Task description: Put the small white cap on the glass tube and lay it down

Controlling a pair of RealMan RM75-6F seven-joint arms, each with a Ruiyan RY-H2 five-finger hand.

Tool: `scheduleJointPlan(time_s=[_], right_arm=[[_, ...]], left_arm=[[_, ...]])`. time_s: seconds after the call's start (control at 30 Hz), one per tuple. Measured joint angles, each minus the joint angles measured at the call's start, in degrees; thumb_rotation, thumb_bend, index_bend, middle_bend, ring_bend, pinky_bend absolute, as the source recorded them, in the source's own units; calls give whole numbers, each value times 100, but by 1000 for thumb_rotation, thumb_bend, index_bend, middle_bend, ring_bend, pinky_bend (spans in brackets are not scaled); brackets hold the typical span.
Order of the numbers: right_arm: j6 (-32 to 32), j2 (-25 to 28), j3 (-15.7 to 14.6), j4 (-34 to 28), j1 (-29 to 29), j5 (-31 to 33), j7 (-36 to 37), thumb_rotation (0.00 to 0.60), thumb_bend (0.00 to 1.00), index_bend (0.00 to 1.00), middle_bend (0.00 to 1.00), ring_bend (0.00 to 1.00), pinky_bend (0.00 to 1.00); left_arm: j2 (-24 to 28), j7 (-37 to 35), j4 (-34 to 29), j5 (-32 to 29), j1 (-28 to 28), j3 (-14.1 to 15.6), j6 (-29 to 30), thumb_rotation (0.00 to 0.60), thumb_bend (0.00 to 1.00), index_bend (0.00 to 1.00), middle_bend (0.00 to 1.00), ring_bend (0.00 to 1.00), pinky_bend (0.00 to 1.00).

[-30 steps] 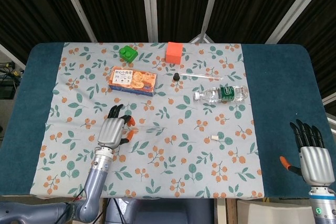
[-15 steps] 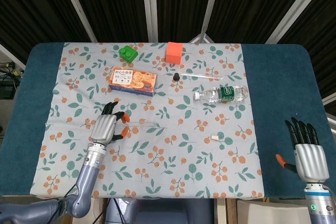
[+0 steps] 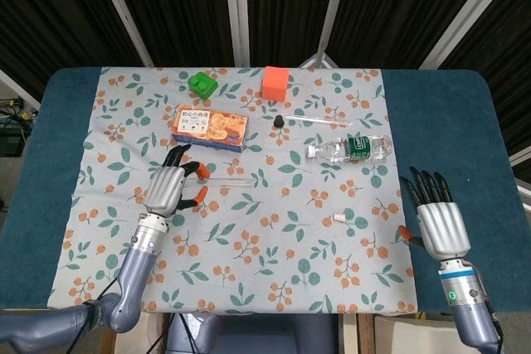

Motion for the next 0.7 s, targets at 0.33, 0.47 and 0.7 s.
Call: scheduleJointPlan(time_s=[0.33,0.47,0.7], right_arm=[[-548,-510,27,114,328,614,-564,600,233,388,87,0,0],[-605,-795,-24,256,384,728,-690,600,232,406,101,0,0],[-661,-1347,-61,570,471,978,-807,600,232,407,104,0,0]], left_arm=[[314,263,-485,-10,-105,-158,5,600,752,544,494,80,0],[377,348,-599,-39,-120,-158,17,600,753,544,494,80,0],[471,413,-726,-56,-141,-133,37,600,752,544,494,80,0]])
